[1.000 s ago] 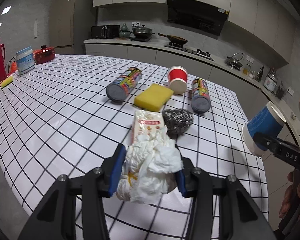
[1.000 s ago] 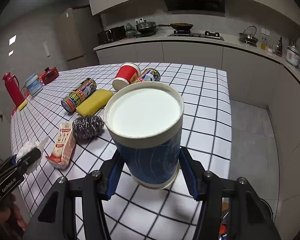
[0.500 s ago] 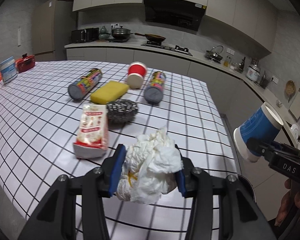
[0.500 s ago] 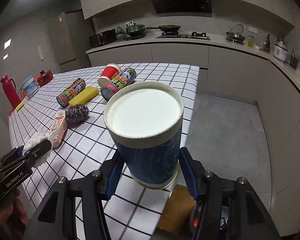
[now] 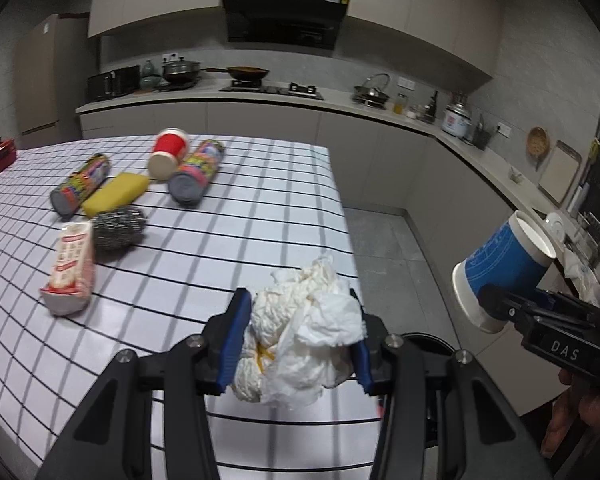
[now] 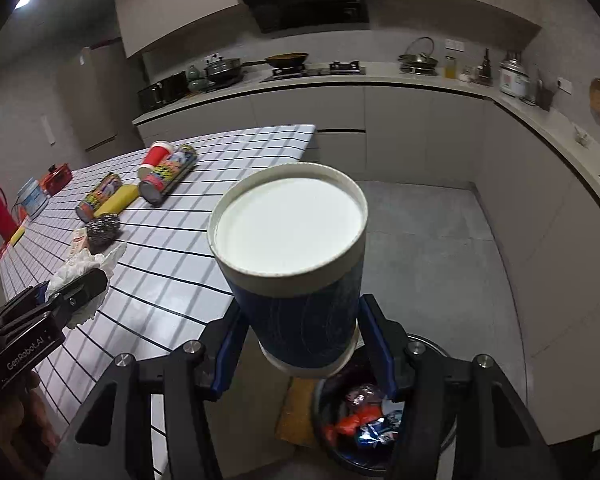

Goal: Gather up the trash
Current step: 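Lift the tissue and blue cup and carry them over the black bin, then open both tools to drop the tissue and blue cup into the bin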

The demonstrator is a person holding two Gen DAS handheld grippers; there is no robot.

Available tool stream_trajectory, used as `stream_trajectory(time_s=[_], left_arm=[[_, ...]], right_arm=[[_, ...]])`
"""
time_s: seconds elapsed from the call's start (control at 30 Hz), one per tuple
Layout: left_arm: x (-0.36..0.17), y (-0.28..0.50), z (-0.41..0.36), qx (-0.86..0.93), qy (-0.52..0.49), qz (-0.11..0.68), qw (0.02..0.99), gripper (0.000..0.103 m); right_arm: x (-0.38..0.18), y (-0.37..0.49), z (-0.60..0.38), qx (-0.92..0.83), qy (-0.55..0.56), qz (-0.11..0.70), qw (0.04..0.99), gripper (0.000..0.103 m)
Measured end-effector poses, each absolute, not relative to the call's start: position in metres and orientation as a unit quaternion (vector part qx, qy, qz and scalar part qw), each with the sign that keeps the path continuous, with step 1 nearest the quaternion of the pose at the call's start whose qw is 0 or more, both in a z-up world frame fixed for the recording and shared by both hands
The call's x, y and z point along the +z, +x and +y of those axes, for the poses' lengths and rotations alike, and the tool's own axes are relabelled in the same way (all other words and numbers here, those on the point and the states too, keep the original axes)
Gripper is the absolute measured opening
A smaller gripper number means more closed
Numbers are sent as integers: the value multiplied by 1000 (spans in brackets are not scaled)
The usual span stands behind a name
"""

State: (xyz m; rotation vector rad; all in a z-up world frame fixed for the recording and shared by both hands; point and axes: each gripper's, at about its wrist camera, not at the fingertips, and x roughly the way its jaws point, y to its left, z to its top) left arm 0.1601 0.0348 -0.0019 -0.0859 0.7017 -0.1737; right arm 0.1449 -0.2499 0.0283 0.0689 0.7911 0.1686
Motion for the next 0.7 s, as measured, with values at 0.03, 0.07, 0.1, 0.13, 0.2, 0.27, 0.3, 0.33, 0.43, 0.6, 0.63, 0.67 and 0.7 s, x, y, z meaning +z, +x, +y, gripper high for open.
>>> stream_trajectory(time_s=[0.03, 0.07, 0.1, 0.13, 0.2, 0.27, 0.3, 0.33, 0.43, 0.6, 0.63, 0.67, 0.7], left_arm=[[-2, 159, 28, -89, -40, 344, 934, 47], [-4, 160, 18, -96, -38, 346, 933, 47], [-5, 160, 10, -101, -37, 348, 931, 47], [-8, 159, 0, -108, -36, 350, 930, 47], [-11, 158, -16, -117, -34, 354, 927, 47], [-16, 158, -35, -129, -31, 359, 924, 47], [-18, 157, -43, -133, -29, 360, 923, 47], [-23, 156, -55, -141, -26, 364, 920, 47], [-36, 153, -81, -155, -21, 375, 914, 47], [-67, 152, -119, -171, -19, 398, 901, 47], [-71, 152, -123, -172, -19, 402, 899, 47], [-77, 151, -128, -172, -19, 407, 897, 47], [-82, 151, -131, -171, -19, 411, 895, 47]], right_arm=[[27, 144, -260, 76, 36, 386, 918, 58], [25, 143, -268, 71, 37, 388, 918, 58], [24, 142, -276, 66, 37, 389, 918, 58], [21, 140, -286, 61, 40, 393, 917, 58], [14, 138, -303, 54, 40, 398, 915, 58], [5, 136, -319, 53, 39, 404, 913, 58], [-1, 135, -327, 54, 38, 407, 911, 58], [-7, 134, -333, 56, 36, 411, 909, 58], [-31, 132, -348, 63, 18, 424, 903, 58], [-78, 127, -367, 87, -17, 448, 889, 58], [-85, 126, -369, 89, -19, 452, 887, 58], [-94, 126, -374, 92, -22, 457, 885, 58], [-102, 126, -377, 96, -22, 461, 882, 58]])
